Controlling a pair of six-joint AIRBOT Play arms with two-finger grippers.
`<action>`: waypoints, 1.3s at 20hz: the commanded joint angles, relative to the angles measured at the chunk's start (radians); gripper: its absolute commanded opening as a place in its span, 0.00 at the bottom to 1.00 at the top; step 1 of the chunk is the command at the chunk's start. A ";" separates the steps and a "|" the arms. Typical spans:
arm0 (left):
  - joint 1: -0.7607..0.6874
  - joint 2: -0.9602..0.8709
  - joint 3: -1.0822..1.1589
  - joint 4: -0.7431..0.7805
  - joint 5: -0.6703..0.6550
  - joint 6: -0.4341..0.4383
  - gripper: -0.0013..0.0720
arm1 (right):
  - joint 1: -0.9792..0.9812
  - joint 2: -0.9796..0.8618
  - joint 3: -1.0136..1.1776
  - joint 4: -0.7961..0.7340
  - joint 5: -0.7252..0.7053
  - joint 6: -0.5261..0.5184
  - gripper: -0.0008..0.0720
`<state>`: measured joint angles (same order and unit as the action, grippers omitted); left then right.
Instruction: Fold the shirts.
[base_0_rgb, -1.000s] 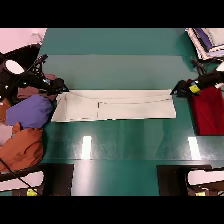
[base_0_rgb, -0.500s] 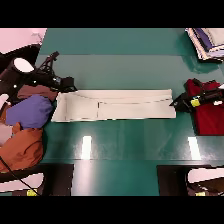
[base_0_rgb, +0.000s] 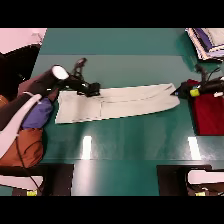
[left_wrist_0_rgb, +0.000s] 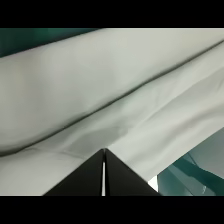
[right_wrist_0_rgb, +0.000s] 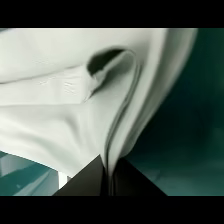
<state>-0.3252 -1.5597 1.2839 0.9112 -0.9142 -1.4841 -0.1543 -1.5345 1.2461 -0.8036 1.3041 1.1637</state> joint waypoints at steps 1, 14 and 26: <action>-0.121 -0.130 0.110 -0.032 0.024 -0.009 0.05 | 0.058 0.102 0.137 0.056 0.058 0.047 0.03; -0.211 -0.320 0.309 0.017 -0.030 -0.056 0.05 | 0.405 0.135 0.455 0.182 0.060 0.078 0.04; 0.258 0.151 0.392 0.324 -0.208 -0.026 0.05 | 0.885 -0.088 0.456 0.299 -0.246 -0.052 0.04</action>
<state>-0.1917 -1.5364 1.6711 1.1587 -1.0878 -1.5253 0.5880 -1.5295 1.7008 -0.5831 1.1851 1.1965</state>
